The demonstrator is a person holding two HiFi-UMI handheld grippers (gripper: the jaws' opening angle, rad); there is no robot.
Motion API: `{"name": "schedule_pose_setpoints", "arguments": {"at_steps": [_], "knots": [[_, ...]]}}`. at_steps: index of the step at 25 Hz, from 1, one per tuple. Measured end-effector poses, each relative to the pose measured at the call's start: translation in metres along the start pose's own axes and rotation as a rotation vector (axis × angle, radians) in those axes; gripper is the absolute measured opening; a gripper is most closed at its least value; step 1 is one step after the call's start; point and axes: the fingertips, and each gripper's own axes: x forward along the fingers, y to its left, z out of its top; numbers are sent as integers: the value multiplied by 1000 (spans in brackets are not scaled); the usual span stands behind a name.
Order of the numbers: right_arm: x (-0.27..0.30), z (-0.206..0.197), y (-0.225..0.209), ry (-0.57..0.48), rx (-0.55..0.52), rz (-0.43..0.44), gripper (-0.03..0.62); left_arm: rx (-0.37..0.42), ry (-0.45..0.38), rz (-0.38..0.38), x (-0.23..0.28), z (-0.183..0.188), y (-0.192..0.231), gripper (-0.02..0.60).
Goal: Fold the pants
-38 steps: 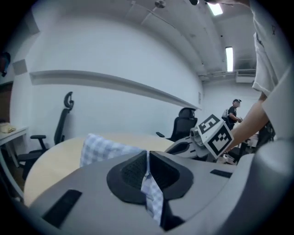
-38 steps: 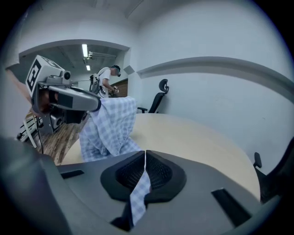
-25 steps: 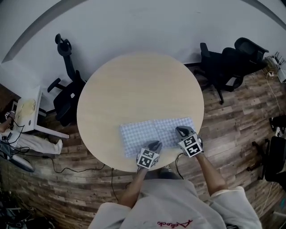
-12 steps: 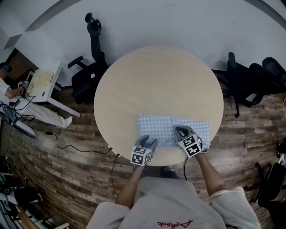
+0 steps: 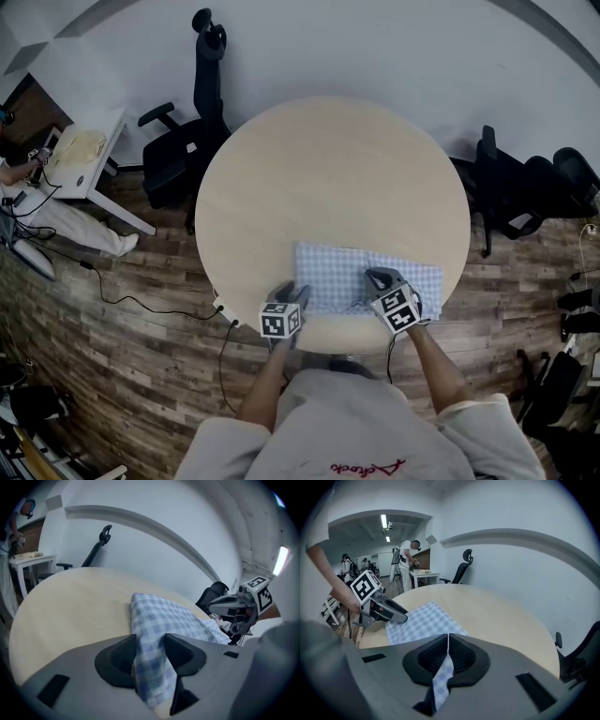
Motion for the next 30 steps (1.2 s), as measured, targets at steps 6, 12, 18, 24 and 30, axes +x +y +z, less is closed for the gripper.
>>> {"name": "schedule_pose_setpoints", "arguments": {"at_steps": [6, 12, 18, 24, 30], "knots": [[0, 1, -4, 40, 0, -43, 31, 76, 80, -54, 13, 0, -5, 128], [5, 9, 6, 46, -10, -47, 31, 64, 50, -63, -1, 3, 8, 115], [12, 16, 15, 34, -1, -49, 31, 58, 13, -3, -43, 9, 71, 117], [12, 20, 19, 14, -13, -30, 31, 58, -79, 4, -76, 27, 79, 117], [-6, 3, 17, -18, 3, -22, 31, 85, -190, 7, -91, 54, 34, 117]]}}
